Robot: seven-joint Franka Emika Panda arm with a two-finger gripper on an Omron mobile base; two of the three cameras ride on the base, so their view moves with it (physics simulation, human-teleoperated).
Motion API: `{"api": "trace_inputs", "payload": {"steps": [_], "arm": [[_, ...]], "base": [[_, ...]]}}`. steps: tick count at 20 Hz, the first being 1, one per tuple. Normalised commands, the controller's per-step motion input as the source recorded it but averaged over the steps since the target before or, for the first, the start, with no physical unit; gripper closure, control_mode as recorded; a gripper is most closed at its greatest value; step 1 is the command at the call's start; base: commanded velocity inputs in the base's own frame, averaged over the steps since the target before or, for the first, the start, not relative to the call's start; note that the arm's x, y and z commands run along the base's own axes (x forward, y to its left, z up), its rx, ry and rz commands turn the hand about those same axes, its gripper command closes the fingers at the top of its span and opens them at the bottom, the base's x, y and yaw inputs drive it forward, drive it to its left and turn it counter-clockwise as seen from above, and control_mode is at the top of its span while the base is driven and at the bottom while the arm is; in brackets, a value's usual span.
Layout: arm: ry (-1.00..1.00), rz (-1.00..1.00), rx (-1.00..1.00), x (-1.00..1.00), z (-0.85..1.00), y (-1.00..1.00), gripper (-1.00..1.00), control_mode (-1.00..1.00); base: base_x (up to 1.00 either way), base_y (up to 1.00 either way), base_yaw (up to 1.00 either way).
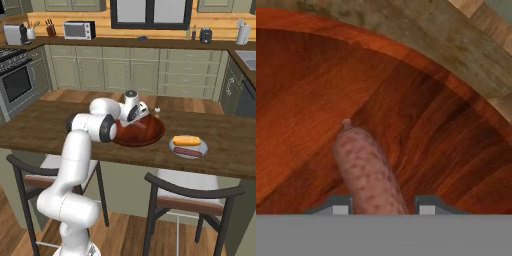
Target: Place one bun and one sausage from the bowl on each plate.
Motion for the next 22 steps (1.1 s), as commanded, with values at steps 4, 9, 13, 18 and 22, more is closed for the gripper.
{"api": "trace_inputs", "payload": {"steps": [4,9,13,18,22], "arm": [[0.00,0.00,0.00,-0.28,0.46,0.00,1.00,-1.00],[0.00,-0.14,0.00,-0.33,0.38,0.18,1.00,-1.00],[0.00,-0.28,0.09,-0.31,0.26,0.55,1.00,-1.00],[0.06,-0.21,0.08,-0.07,0.64,0.49,1.00,-1.00],[-0.04,-0.18,0.05,-0.01,0.60,0.44,1.00,-1.00]], "base": [[0.00,0.00,0.00],[0.00,0.00,0.00],[0.00,0.00,0.00],[0.00,0.00,0.00],[0.00,0.00,0.00]]}}
